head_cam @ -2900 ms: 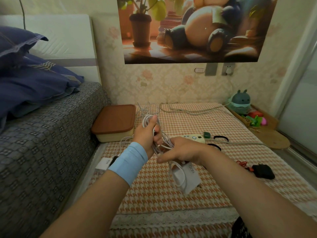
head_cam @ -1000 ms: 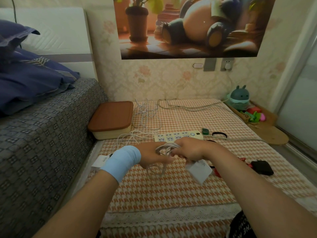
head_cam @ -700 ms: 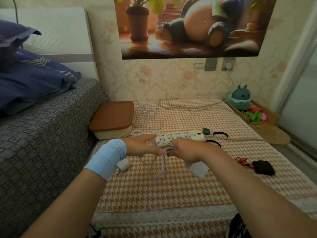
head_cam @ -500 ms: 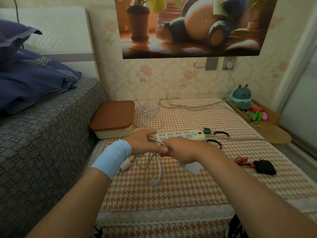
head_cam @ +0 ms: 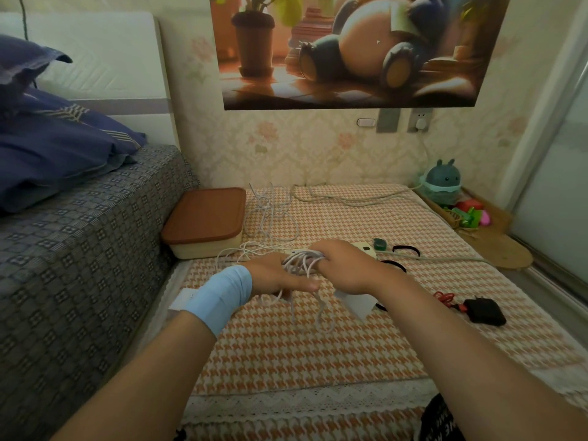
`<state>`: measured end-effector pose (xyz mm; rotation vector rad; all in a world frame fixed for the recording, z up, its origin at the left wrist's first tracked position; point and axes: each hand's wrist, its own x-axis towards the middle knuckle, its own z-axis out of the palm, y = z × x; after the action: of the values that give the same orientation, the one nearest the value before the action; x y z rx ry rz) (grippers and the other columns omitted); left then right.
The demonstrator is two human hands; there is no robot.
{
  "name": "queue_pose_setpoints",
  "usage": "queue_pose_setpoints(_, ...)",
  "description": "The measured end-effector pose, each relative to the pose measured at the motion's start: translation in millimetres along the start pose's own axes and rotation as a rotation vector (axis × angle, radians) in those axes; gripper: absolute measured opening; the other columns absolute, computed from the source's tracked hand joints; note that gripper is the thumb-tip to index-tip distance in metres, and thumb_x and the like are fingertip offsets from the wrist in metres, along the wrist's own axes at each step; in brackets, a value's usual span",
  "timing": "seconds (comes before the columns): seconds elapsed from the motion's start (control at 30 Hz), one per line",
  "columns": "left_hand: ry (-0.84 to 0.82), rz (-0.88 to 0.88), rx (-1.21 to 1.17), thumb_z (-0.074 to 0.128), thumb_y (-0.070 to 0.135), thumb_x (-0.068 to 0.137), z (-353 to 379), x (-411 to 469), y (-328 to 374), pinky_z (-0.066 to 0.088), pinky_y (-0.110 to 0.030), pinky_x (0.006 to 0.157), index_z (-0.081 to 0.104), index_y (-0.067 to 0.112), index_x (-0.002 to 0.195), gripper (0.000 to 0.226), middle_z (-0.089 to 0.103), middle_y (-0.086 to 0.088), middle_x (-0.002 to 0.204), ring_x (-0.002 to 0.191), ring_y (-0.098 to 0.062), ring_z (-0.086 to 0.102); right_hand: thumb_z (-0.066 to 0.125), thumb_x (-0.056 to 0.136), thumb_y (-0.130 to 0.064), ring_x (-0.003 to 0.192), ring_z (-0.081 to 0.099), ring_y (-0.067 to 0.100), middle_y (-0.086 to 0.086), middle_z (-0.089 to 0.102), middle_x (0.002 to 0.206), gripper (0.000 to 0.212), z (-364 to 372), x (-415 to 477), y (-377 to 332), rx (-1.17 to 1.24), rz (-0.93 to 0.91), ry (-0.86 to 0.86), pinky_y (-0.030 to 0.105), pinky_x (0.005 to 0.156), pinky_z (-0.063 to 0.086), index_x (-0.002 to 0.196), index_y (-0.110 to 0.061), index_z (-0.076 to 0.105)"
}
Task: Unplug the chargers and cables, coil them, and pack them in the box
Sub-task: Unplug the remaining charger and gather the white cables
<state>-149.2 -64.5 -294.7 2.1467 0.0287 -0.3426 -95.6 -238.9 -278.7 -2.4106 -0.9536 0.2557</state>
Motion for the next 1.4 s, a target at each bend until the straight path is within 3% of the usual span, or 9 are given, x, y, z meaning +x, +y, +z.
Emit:
queue_pose_setpoints(0.13,0.065,-0.014,-0.653,0.075,0.004,0.080,15.5,4.5,4.0,0.059,-0.036,0.068,0.068,0.005,0.097,0.018,0.068,-0.015,0.082,0.070,-0.024,0.066,0.043,0.105,-0.016,0.072,0.049,0.026,0.004,0.054,0.082,0.028,3.6,3.6,-1.4,0.014,0.057,0.132,0.044,0.069,0.044,0.078,-0.021,0.050)
queue_pose_setpoints(0.27,-0.041,-0.014,-1.055,0.070,0.012,0.078,24.7,3.6,3.8,0.043,-0.016,0.042,0.060,0.007,0.104,0.028,0.045,0.001,0.058,0.044,-0.006,0.044,0.044,0.103,-0.019,0.076,0.057,0.026,0.001,0.060,0.083,0.026,3.0,4.5,0.7,-0.001,0.076,0.234,0.050,0.073,0.051,0.081,-0.025,0.056)
queue_pose_setpoints(0.43,-0.054,0.011,-0.680,0.071,0.035,0.077,9.5,-3.7,-14.1,0.045,-0.022,0.051,0.066,0.012,0.086,0.024,0.055,-0.001,0.061,0.051,-0.012,0.051,0.049,0.102,-0.018,0.080,0.059,0.024,0.001,0.065,0.089,0.022,-2.2,2.2,-0.3,0.047,0.029,0.159,0.048,0.077,0.051,0.088,-0.021,0.065)
queue_pose_setpoints(0.57,0.053,-0.112,-0.064,0.062,0.079,0.069,-9.3,-5.7,-36.2,0.054,-0.039,0.092,0.069,0.028,0.113,0.068,0.073,0.002,0.107,0.099,-0.017,0.068,0.048,0.106,-0.026,0.074,0.053,0.019,-0.002,0.057,0.083,0.022,2.6,5.7,-0.9,-0.152,0.037,0.012,0.041,0.069,0.045,0.086,-0.024,0.057)
queue_pose_setpoints(0.8,0.564,0.294,0.021,0.073,0.063,0.070,-29.5,-26.7,4.5,0.030,-0.031,0.112,0.032,0.031,0.150,0.096,0.033,0.011,0.155,0.140,-0.007,0.032,0.043,0.105,-0.019,0.085,0.060,0.024,0.007,0.065,0.111,0.021,28.8,18.3,-25.1,-0.418,0.016,-0.056,0.039,0.072,0.051,0.121,-0.016,0.056)
queue_pose_setpoints(0.97,0.173,0.156,0.178,0.089,0.050,0.057,-14.5,-13.4,-5.6,0.042,-0.036,0.108,0.010,0.040,0.153,0.125,0.045,0.008,0.146,0.127,-0.011,0.049,0.051,0.101,-0.016,0.096,0.061,0.021,0.003,0.063,0.119,0.032,23.1,19.7,-31.0,-0.164,-0.130,-0.125,0.034,0.077,0.048,0.133,-0.014,0.054)
queue_pose_setpoints(1.07,0.066,0.095,0.109,0.094,0.030,0.056,-9.3,-4.1,-26.5,0.051,-0.040,0.098,0.032,0.031,0.146,0.110,0.067,0.002,0.119,0.104,-0.016,0.066,0.052,0.104,-0.018,0.089,0.062,0.017,-0.005,0.065,0.102,0.016,19.9,15.0,-20.6,-0.110,-0.125,-0.155,0.034,0.076,0.049,0.108,-0.018,0.066)
queue_pose_setpoints(1.17,0.044,0.083,-0.024,0.089,0.022,0.062,-4.6,3.2,-29.9,0.058,-0.047,0.083,0.066,0.015,0.111,0.055,0.075,-0.010,0.094,0.084,-0.024,0.072,0.055,0.104,-0.024,0.080,0.060,0.020,-0.002,0.064,0.087,0.022,16.2,13.2,-10.2,-0.028,-0.121,-0.128,0.042,0.076,0.051,0.085,-0.025,0.066)
queue_pose_setpoints(1.4,-0.131,-0.047,-0.313,0.077,0.012,0.072,9.8,6.0,-18.9,0.056,-0.038,0.078,0.065,0.012,0.097,0.027,0.067,-0.013,0.078,0.074,-0.027,0.064,0.057,0.102,-0.030,0.082,0.061,0.026,-0.002,0.066,0.087,0.022,2.8,5.0,11.1,0.032,-0.049,-0.039,0.051,0.080,0.053,0.088,-0.023,0.072)
